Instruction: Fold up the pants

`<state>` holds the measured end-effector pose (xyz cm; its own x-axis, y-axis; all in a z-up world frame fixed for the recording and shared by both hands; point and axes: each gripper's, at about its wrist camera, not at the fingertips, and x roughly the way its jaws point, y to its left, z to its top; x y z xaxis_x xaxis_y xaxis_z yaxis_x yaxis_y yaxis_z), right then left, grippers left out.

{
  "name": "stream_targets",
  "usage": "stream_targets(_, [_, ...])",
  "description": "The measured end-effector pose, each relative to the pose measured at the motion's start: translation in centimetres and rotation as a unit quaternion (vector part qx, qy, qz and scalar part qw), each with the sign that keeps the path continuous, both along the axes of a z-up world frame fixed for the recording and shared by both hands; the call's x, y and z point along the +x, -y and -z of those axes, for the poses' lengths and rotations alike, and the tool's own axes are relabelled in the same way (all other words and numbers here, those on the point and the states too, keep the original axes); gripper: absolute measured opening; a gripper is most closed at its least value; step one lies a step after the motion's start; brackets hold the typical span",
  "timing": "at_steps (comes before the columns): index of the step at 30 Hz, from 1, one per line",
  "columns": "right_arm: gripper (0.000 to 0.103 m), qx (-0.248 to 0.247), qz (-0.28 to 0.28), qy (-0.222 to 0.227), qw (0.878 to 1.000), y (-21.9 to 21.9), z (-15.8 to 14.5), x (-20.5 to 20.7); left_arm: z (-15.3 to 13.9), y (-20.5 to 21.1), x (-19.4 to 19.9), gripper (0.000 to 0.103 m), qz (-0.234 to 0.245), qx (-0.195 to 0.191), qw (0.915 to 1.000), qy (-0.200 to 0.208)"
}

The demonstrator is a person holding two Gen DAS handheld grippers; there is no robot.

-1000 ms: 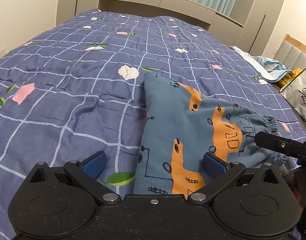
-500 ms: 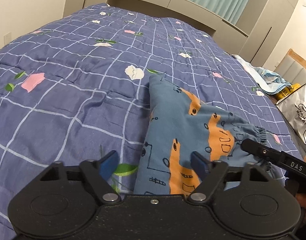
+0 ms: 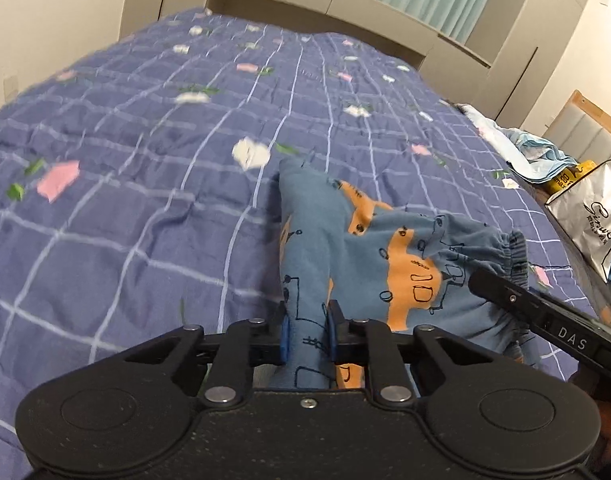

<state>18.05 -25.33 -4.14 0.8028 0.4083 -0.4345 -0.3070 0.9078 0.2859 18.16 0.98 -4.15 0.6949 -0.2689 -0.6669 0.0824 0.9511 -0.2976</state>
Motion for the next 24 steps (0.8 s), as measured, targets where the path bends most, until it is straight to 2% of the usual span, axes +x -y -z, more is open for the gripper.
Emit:
stream_targets(6, [0.025,-0.035,0.006,0.044,0.998,-0.5,-2.7,-0.7,-2.0,1.4,0.7,0.018,0.016,0.0,0.9995,0.027])
stream_targets(15, [0.026,-0.076,0.034,0.075,0.994,3.3,-5.2,1.2,-2.7,6.9,4.5,0.018,0.034,-0.017,0.9977,0.057])
stream_targets(19, [0.026,-0.082,0.05,0.064,0.993,5.3,-5.0,2.7,-1.8,9.3,6.4,0.018,0.049,-0.013,0.9977,0.045])
stream_targets(24, [0.027,-0.06,0.061,0.022,0.996,7.8,-2.5,4.0,0.0,10.3,7.1,0.019,0.054,-0.007,0.9982,0.025])
